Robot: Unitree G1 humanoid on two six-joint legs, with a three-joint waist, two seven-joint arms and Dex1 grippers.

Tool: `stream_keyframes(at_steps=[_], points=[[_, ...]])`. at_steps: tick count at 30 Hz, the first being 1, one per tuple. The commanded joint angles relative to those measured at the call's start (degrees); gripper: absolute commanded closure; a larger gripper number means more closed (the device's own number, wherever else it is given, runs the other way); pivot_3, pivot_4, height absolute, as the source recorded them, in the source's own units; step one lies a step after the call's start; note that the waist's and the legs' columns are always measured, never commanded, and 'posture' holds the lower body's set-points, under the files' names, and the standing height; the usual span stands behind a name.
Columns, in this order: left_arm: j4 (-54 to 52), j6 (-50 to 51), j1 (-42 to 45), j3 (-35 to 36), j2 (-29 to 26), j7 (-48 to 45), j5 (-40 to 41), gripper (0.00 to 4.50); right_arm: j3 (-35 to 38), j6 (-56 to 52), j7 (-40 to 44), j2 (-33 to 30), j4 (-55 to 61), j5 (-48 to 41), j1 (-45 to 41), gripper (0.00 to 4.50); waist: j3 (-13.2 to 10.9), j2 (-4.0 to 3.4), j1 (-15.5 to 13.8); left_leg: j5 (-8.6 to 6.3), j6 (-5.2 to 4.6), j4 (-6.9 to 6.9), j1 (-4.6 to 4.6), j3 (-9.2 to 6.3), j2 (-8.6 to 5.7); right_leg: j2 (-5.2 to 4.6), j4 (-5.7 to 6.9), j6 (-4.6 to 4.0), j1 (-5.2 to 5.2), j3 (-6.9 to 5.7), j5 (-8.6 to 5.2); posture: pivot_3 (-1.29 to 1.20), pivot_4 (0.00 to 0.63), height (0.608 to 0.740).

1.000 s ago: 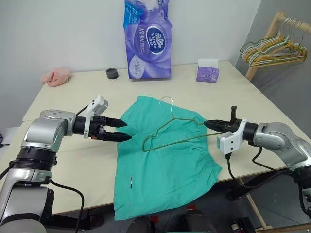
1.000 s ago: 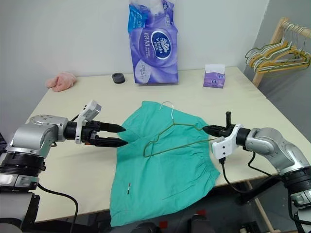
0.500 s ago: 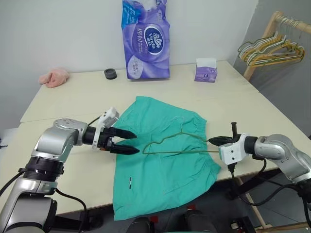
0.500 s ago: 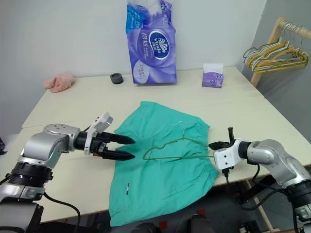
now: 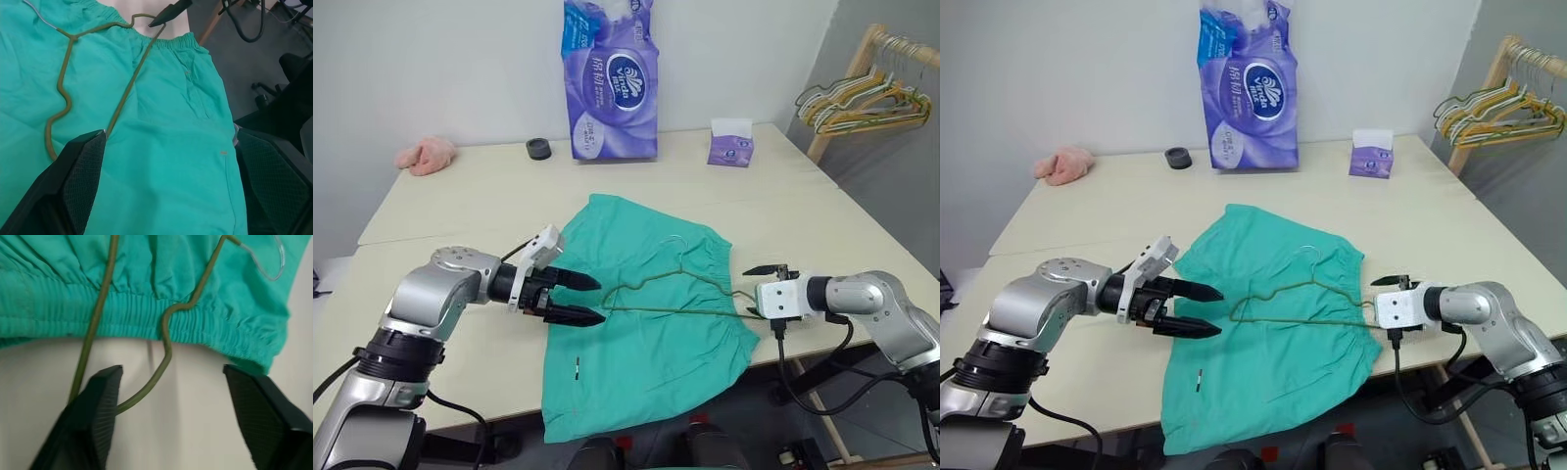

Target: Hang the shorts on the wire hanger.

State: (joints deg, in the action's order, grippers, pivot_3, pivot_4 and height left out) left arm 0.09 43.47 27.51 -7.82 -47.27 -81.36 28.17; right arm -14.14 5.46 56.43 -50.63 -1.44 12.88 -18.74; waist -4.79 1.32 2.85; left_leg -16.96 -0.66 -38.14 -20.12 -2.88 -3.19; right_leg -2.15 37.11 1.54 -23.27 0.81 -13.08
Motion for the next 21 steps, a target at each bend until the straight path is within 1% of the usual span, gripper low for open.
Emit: stream_keyframes(at_steps=[1, 4, 10, 11, 13, 18, 21], points=[[-1.9, -0.5, 0.2, 1.2, 0.0, 0.3, 1.1, 0.00, 1.8, -9.0, 3.2, 0.7, 2.9, -3.4, -1.9, 0.53, 0.0, -0.01, -0.1, 0.00, 0.00, 0.00, 0.00, 0.00, 0.00, 0.00, 0.00, 0.00, 0.00, 0.00, 0.00, -0.07, 0.046, 0.740], [-1.8, -0.7, 0.3, 1.0, 0.2, 0.6, 1.1, 0.00, 1.5, -17.8, 4.7, 2.9, 2.8, -5.3, -4.0, 0.53, 0.0, -0.01, -0.1, 0.00, 0.00, 0.00, 0.00, 0.00, 0.00, 0.00, 0.00, 0.00, 0.00, 0.00, 0.00, -0.07, 0.048, 0.740], [-1.6, -1.3, 0.1, 1.0, 0.7, 1.0, 0.9, 0.00, -1.0, -31.4, 5.4, 6.3, -1.1, -5.0, -7.9, 0.53, 0.0, -0.01, -0.1, 0.00, 0.00, 0.01, -0.01, -0.02, 0.00, -0.01, -0.01, 0.00, -0.01, -0.02, 0.00, -0.07, 0.049, 0.740], [-1.6, -1.4, 0.0, 1.0, 0.7, 1.1, 0.8, 0.00, -1.1, -33.5, 5.0, 7.0, -2.0, -5.1, -8.4, 0.70, 0.0, -0.01, -0.1, 0.00, 0.00, 0.00, -0.01, -0.02, 0.00, -0.02, -0.01, 0.00, -0.01, -0.02, 0.00, -0.07, 0.049, 0.740], [-1.6, -1.6, -0.2, 1.1, 0.8, 1.3, 0.8, 0.00, -2.2, -34.1, 5.6, 6.7, -2.7, -4.5, -8.6, 1.12, 0.0, -0.01, -0.2, 0.00, 0.00, 0.00, -0.01, -0.02, -0.02, -0.03, -0.01, -0.01, -0.01, -0.01, 0.01, -0.07, 0.049, 0.740], [-1.4, -1.8, -1.0, 1.8, 0.7, 2.3, 0.8, 0.00, -2.1, -35.8, 5.0, 6.8, -2.6, -5.2, -8.0, 2.85, 0.0, -0.01, -0.5, 0.00, 0.01, 0.00, 0.00, -0.02, -0.02, -0.04, 0.00, 0.00, 0.00, -0.03, 0.01, -0.06, 0.049, 0.740], [0.7, -2.0, -0.6, 3.5, 1.4, 5.0, 0.6, 0.00, -1.2, -35.1, 3.3, 7.1, -1.6, -5.2, -7.5, 3.84, 0.0, -0.02, -0.6, 0.00, 0.01, 0.00, 0.00, -0.02, -0.02, -0.04, -0.01, 0.00, 0.00, -0.03, 0.01, -0.06, 0.050, 0.740]])
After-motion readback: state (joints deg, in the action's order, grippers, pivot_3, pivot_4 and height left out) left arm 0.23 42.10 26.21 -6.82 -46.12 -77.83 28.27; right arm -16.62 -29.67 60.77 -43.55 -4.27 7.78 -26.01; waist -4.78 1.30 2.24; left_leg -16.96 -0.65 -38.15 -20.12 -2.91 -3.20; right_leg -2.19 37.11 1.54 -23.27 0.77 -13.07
